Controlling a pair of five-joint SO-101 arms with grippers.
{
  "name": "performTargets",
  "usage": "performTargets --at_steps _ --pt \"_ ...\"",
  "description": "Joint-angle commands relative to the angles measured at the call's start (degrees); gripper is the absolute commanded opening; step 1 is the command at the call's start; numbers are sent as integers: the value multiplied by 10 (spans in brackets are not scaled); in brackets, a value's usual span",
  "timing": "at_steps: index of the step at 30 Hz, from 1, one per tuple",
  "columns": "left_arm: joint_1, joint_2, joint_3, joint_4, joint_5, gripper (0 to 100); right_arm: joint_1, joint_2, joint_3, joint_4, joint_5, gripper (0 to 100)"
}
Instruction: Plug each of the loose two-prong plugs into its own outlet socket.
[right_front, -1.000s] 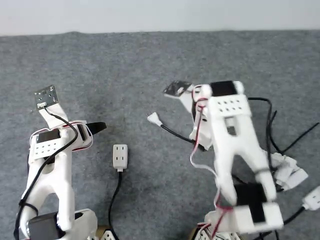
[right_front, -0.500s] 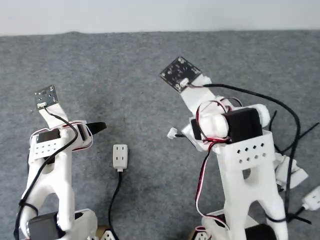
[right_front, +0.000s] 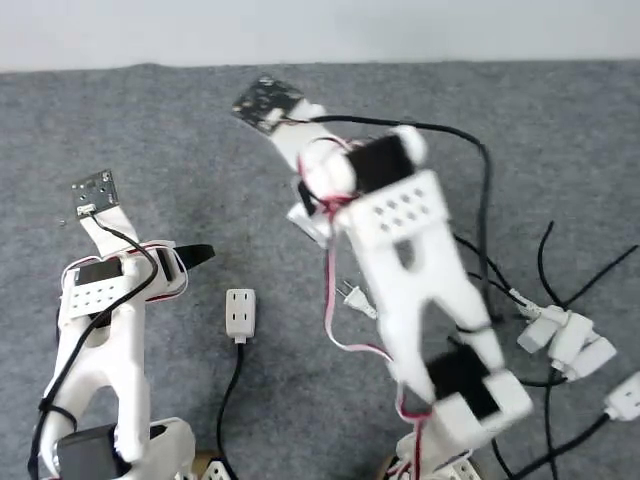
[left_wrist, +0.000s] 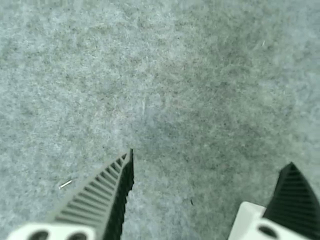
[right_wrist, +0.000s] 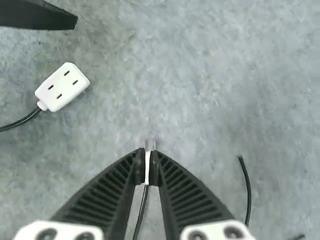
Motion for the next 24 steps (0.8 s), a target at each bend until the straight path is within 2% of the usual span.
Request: performTargets --at_steps 1,5,9,13,19,22,24 --pt "4 -2 -1 -13 -3 419 -2 11 -54 23 4 9" --pt "3 -2 -1 -13 -3 419 15 2 30 23 6 24" --pt "3 -2 -1 -13 -3 419 40 -18 157 22 8 91" --pt "3 -2 -1 -13 -3 419 67 -98 280 9 38 102" --pt "4 -2 -1 -13 -3 419 79 -264 533 -86 44 105" --pt "4 -2 -1 -13 -3 419 88 -308 645 -145 46 105" --pt "4 -2 -1 -13 -3 419 111 -316 699 -173 73 105"
